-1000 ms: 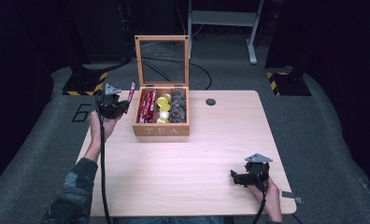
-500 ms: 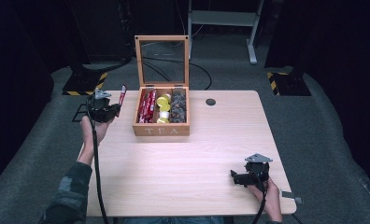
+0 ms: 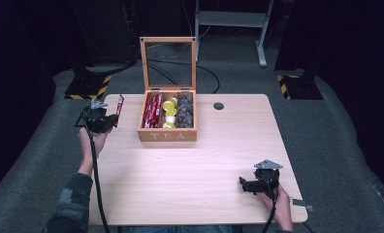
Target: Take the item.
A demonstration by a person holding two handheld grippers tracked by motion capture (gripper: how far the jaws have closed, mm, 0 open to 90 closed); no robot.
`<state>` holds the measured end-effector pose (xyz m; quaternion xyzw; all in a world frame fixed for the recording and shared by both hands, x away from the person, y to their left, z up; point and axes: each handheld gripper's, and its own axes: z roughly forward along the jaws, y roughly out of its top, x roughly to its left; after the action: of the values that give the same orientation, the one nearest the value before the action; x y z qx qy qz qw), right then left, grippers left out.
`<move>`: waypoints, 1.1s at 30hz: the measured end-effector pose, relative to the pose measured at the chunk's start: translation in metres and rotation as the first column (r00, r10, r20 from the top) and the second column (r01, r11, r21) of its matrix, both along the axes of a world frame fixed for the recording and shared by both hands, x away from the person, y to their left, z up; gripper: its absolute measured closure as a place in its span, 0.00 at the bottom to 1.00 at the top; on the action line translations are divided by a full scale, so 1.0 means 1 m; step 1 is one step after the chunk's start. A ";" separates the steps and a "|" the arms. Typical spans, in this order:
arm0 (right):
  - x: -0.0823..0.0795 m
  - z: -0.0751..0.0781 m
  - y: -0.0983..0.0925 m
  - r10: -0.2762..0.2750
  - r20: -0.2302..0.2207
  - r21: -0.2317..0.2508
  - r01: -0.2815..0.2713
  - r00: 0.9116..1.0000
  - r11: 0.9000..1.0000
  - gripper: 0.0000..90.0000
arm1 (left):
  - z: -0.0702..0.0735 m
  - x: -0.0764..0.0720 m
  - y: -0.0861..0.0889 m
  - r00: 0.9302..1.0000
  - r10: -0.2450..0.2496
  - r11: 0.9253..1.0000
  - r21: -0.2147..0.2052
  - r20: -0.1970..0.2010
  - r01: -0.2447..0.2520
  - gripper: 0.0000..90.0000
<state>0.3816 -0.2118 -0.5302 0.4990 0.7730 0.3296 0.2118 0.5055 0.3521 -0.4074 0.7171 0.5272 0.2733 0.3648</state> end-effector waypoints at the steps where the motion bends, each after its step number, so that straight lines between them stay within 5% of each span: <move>1: 0.000 0.000 0.000 0.000 0.000 0.000 0.000 1.000 1.000 0.00 | -0.003 0.000 0.002 1.000 0.004 1.000 -0.005 0.003 -0.004 0.96; 18: 0.001 0.000 0.000 0.004 -0.003 -0.010 -0.004 1.000 1.000 0.00 | -0.043 0.001 0.034 0.996 0.065 0.997 -0.030 -0.065 -0.067 0.96; 33: 0.001 0.000 0.000 0.003 -0.003 -0.010 -0.003 1.000 1.000 0.00 | -0.089 0.009 0.050 0.985 0.086 0.995 -0.029 -0.152 -0.092 0.96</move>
<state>0.3822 -0.2119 -0.5301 0.4973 0.7757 0.3254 0.2124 0.5144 0.4017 -0.4960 0.7047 0.5896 0.2250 0.3242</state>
